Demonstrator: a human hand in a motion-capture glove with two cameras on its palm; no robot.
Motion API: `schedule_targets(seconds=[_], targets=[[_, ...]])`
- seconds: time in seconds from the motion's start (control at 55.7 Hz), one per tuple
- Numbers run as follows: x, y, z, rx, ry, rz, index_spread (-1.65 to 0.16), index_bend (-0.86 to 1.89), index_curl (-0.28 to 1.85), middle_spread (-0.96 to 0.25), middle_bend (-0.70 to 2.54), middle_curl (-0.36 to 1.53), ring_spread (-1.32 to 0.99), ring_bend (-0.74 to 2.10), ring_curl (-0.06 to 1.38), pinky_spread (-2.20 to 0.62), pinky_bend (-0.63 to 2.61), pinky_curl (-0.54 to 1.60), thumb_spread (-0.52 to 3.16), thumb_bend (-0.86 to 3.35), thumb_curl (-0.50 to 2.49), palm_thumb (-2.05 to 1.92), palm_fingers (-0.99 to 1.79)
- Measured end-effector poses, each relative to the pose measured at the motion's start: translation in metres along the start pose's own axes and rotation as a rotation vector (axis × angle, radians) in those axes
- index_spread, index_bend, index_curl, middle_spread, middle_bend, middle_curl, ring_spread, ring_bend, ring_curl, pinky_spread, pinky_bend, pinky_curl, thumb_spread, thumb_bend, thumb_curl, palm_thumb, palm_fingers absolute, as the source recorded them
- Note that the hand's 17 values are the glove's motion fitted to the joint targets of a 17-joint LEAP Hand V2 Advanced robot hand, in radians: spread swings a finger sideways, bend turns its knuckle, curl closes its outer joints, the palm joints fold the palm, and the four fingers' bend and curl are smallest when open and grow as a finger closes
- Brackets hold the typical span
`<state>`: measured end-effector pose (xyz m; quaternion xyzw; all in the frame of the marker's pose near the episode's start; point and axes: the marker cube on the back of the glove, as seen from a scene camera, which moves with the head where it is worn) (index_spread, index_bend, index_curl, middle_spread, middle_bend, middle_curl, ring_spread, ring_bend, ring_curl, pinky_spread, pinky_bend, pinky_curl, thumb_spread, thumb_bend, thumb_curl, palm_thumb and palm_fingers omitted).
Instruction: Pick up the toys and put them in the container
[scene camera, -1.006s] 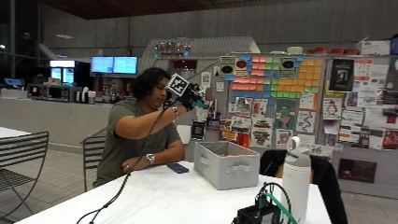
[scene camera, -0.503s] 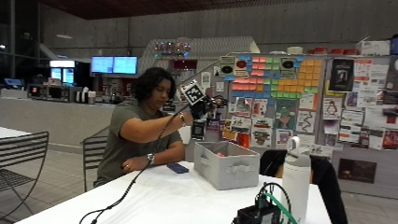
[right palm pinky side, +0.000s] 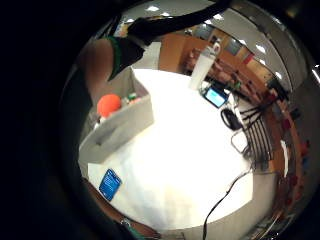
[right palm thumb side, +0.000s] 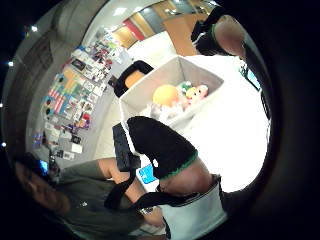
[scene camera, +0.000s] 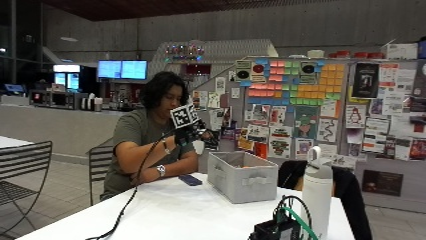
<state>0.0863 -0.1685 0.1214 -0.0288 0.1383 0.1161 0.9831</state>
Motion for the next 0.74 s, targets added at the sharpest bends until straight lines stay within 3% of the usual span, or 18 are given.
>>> schedule_targets(seconds=[0.054, 0.233, 0.736], targets=[[0.017, 0.010, 0.005, -0.025, -0.015, 0.148, -0.42, 0.50, 0.59, -0.20, 0.63, 0.45, -0.26, 0.90, 0.33, 0.00, 0.62, 0.34, 1.12, -0.08, 0.15, -0.12, 0.23], [0.053, 0.054, 0.028, -0.069, -0.019, 0.269, -0.43, 0.47, 0.57, -0.21, 0.63, 0.44, -0.27, 0.90, 0.32, 0.00, 0.58, 0.33, 1.13, -0.08, 0.14, -0.12, 0.27], [0.091, 0.082, 0.066, -0.064, -0.011, 0.355, -0.43, 0.42, 0.53, -0.21, 0.60, 0.42, -0.28, 0.83, 0.28, 0.00, 0.51, 0.32, 1.14, -0.08, 0.13, -0.12, 0.33]])
